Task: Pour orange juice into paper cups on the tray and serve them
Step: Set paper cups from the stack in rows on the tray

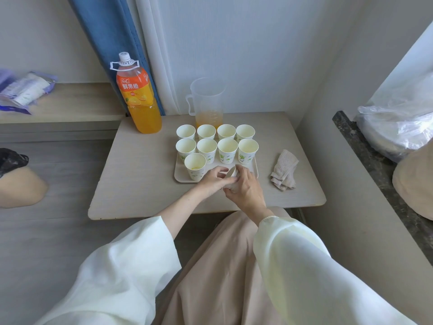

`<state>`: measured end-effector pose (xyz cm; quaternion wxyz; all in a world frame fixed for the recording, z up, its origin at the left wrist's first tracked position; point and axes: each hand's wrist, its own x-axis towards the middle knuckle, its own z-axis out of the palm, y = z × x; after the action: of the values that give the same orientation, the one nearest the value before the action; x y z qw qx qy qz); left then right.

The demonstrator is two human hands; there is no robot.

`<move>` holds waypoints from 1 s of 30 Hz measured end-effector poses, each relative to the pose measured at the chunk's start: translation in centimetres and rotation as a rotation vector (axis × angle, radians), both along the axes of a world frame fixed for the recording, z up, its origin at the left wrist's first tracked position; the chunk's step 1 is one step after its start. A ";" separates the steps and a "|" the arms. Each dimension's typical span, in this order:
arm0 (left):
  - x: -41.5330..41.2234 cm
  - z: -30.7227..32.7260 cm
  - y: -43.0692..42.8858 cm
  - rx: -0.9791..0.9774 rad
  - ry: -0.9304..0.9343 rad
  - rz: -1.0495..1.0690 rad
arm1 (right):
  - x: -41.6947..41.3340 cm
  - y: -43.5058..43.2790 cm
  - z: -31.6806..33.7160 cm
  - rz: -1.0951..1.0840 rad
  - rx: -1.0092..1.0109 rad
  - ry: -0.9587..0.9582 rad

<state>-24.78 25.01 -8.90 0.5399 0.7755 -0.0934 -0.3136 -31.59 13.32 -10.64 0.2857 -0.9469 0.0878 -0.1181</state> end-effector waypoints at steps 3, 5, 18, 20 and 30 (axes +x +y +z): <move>-0.2 0.0 0.0 0.049 -0.008 0.039 | -0.3 -0.3 0.1 0.031 -0.014 -0.003; -0.4 0.1 -0.1 0.052 -0.002 0.063 | -0.4 -0.5 0.1 0.034 -0.020 -0.018; 1.1 0.6 0.3 -0.047 -0.017 0.343 | -1.2 -3.1 -1.0 -0.063 -0.028 -0.008; 2.2 1.0 0.6 -0.021 -0.065 0.346 | -1.5 -3.9 -1.3 -0.102 -0.039 -0.001; 4.7 -0.6 -2.0 0.559 -0.629 0.103 | -0.3 -4.6 -2.1 -0.107 -0.041 0.001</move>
<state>-20.12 22.98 -9.49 0.2690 0.9536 -0.1263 -0.0476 -31.85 8.73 -12.73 0.2595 -0.9466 0.1362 -0.1346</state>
